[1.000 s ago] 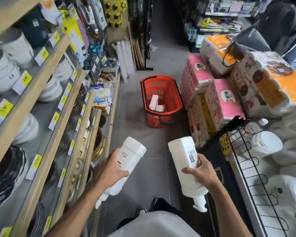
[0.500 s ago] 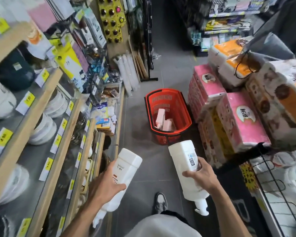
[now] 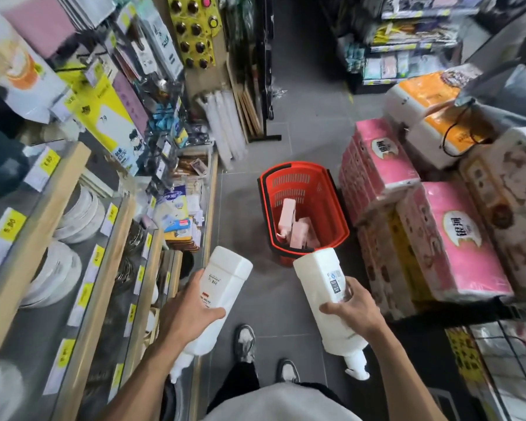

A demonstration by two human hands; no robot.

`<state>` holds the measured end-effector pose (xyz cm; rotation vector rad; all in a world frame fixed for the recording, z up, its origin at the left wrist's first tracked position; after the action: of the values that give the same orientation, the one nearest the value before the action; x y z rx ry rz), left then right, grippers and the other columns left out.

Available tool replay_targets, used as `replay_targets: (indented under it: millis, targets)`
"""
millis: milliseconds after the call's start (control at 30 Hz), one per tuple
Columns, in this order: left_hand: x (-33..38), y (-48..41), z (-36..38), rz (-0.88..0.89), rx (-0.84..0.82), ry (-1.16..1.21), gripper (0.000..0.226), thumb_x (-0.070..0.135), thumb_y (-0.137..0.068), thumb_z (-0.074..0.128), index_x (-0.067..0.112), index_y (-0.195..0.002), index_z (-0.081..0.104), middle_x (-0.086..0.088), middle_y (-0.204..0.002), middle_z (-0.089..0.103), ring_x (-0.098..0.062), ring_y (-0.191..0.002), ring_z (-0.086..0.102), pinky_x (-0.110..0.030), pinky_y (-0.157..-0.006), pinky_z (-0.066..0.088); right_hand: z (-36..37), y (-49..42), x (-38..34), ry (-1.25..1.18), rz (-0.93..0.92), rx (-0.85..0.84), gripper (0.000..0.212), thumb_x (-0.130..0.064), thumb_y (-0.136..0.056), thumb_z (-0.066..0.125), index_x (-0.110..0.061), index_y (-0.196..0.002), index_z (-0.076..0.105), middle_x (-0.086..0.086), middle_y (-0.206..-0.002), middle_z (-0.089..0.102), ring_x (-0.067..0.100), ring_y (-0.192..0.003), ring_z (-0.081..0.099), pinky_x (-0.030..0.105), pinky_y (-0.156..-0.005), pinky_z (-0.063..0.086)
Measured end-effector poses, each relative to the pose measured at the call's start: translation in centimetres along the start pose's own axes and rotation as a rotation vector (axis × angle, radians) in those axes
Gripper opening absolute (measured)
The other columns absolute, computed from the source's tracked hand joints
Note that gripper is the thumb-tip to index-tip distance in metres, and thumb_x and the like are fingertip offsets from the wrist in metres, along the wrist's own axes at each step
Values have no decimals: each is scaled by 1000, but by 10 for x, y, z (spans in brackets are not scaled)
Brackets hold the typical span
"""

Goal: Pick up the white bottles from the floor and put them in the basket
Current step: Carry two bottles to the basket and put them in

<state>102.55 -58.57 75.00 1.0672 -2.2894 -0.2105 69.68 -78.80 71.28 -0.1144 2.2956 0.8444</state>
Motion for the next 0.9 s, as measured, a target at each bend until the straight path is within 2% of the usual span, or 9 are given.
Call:
replay_targets:
  millis: [100, 233, 367, 500, 667, 833, 900]
  targets:
    - [2, -37, -7, 13, -41, -7, 87, 48, -57, 80, 44, -131, 34, 15, -114, 64, -21, -89, 63, -36, -76, 53, 2, -18, -21, -19, 18, 47, 77, -61, -45, 76, -42, -115, 52, -16, -102, 66, 10, -92, 64, 41, -89, 51]
    - [-4, -79, -17, 21, -65, 28, 92, 51, -53, 77, 43, -134, 35, 16, -114, 65, -21, -90, 64, -36, -77, 53, 0, -44, -52, -30, 27, 114, 74, -53, -54, 83, -39, -119, 52, -16, -102, 64, 8, -91, 62, 40, -86, 52]
    - [-5, -121, -27, 27, -103, 65, 86, 52, -49, 73, 46, -125, 35, 17, -107, 66, -19, -85, 64, -37, -75, 55, -8, -66, -87, -52, 32, 203, 68, -46, -59, 86, -43, -116, 49, -18, -102, 64, 15, -93, 63, 39, -85, 50]
    - [15, -167, -33, 108, -136, -40, 85, 46, -59, 77, 44, -132, 33, 13, -115, 64, -22, -91, 63, -35, -76, 52, -10, -89, -103, -143, 67, 302, 64, -42, -60, 86, -33, -115, 53, -14, -97, 65, 11, -88, 63, 40, -81, 54]
    - [47, -221, -34, 169, -188, -47, 87, 49, -58, 77, 46, -130, 29, 13, -114, 63, -22, -94, 63, -40, -78, 54, -10, -123, -108, -133, 117, 310, 62, -35, -65, 89, -36, -115, 52, -14, -96, 65, 7, -87, 63, 40, -80, 55]
    - [85, -273, -40, 185, -208, -34, 92, 54, -51, 75, 47, -130, 28, 11, -115, 65, -28, -96, 65, -42, -81, 54, -23, -166, -119, -103, 149, 297, 68, -42, -65, 88, -32, -122, 53, -13, -101, 64, 13, -89, 63, 32, -70, 48]
    - [99, -286, -46, 190, -191, -94, 89, 50, -57, 77, 44, -132, 30, 11, -115, 65, -27, -96, 65, -41, -81, 53, -31, -183, -125, -118, 166, 301, 66, -38, -66, 88, -30, -121, 53, -12, -101, 63, 12, -88, 62, 31, -69, 46]
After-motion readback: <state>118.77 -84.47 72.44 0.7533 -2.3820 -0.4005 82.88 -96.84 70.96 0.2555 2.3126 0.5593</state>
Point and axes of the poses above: each hand's wrist, its own y-axis away from the middle knuckle, its own z-axis out of the palm, x = y × z, the point moved 9 cm from there along -y, towards the middle knuckle
